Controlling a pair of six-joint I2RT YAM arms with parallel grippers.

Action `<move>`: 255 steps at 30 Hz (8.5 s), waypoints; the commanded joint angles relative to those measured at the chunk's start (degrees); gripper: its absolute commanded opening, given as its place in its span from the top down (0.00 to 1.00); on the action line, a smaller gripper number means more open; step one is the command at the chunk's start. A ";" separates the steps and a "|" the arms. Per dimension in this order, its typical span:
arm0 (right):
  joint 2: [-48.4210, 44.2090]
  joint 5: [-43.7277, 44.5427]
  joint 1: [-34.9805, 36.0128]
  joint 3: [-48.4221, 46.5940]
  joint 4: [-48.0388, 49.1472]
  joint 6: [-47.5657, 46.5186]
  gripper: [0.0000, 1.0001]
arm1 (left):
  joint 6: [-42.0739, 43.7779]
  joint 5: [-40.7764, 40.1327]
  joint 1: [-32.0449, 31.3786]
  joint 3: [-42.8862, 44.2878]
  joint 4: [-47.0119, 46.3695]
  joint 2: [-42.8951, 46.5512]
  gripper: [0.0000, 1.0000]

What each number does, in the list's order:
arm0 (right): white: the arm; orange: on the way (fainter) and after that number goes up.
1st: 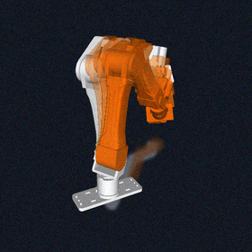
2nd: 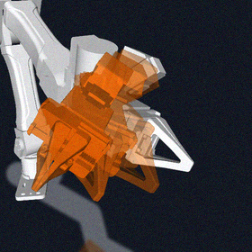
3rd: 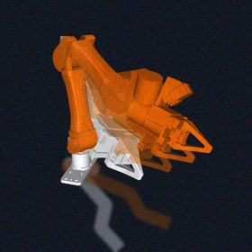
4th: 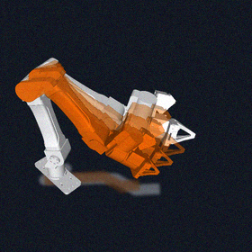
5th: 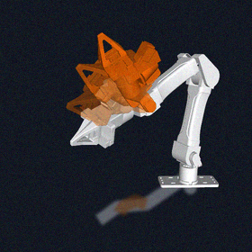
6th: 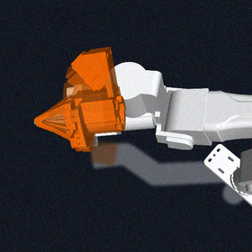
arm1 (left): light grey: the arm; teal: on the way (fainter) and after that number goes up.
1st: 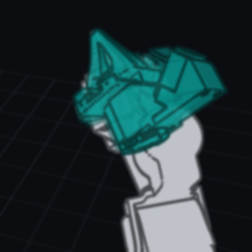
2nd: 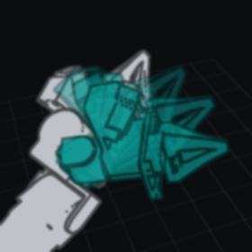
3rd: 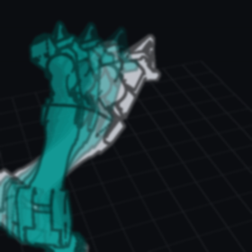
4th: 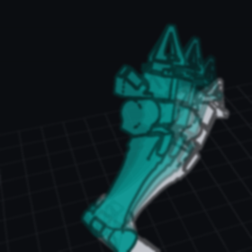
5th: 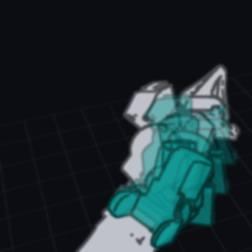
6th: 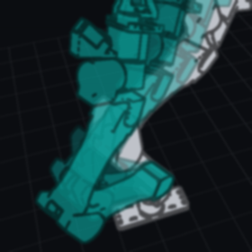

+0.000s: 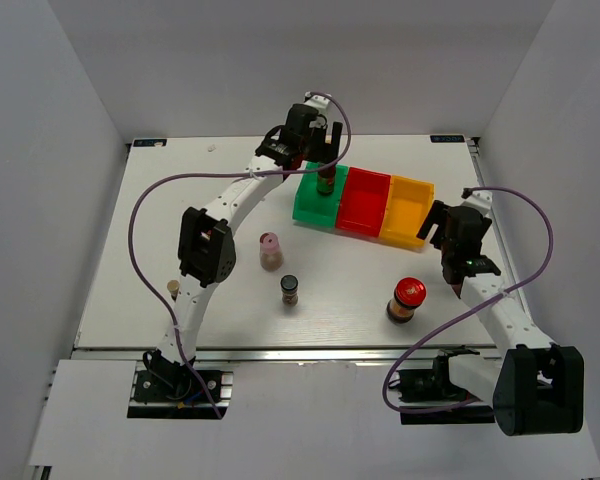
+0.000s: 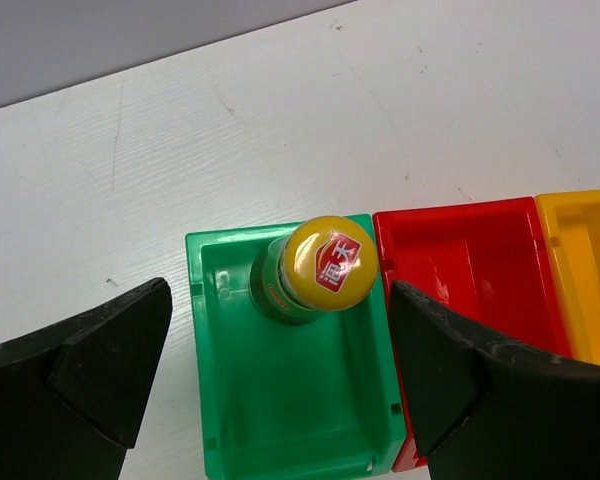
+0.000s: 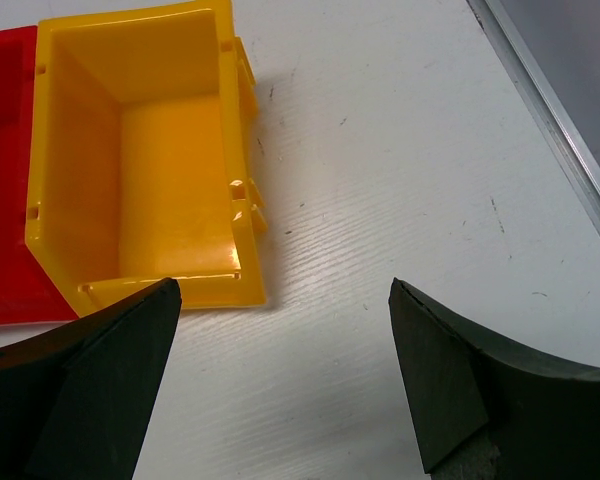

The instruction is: Organize the condiment bottles

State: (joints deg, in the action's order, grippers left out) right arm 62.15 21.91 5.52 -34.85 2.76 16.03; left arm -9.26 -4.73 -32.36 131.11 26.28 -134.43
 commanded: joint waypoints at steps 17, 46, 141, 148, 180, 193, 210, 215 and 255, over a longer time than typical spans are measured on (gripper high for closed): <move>-3.19 -22.72 18.33 -13.13 -1.27 -11.36 0.11 | -8.20 -9.32 1.59 -41.07 -9.15 37.90 0.02; 11.86 -5.75 39.57 -17.54 1.98 -10.67 0.11 | -51.12 -27.53 8.19 -74.15 47.98 86.80 0.02; -10.38 9.91 13.29 0.31 0.84 -0.30 0.11 | -9.47 -3.27 1.25 -11.77 7.90 22.29 1.00; -10.47 8.67 11.27 0.57 1.01 -0.04 0.11 | -6.39 -1.24 -0.07 -5.61 9.49 15.52 1.00; -10.38 7.27 8.89 0.75 -0.57 1.19 0.11 | -1.03 -3.70 -3.94 -0.77 12.39 3.47 0.57; -10.21 6.13 8.81 0.93 -0.66 0.58 0.11 | -0.50 -2.92 -4.12 -0.41 12.30 4.00 0.30; -8.73 -8.45 8.81 -3.11 -7.46 -2.67 0.11 | -4.53 -7.92 -3.94 -23.92 7.21 24.90 0.02; -5.29 -10.84 10.73 -8.48 -19.45 -1.44 0.10 | -10.16 -9.68 -1.05 -38.10 3.08 36.24 0.02; -3.53 5.52 32.19 -15.42 -55.50 22.38 0.57 | -19.13 -8.54 20.14 -66.33 -7.30 58.14 0.02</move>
State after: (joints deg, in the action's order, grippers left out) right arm 59.99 29.30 37.32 -48.23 -52.18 38.59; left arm -28.53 -13.06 -12.32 65.23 20.05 -78.35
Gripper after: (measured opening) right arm 0.706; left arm 0.982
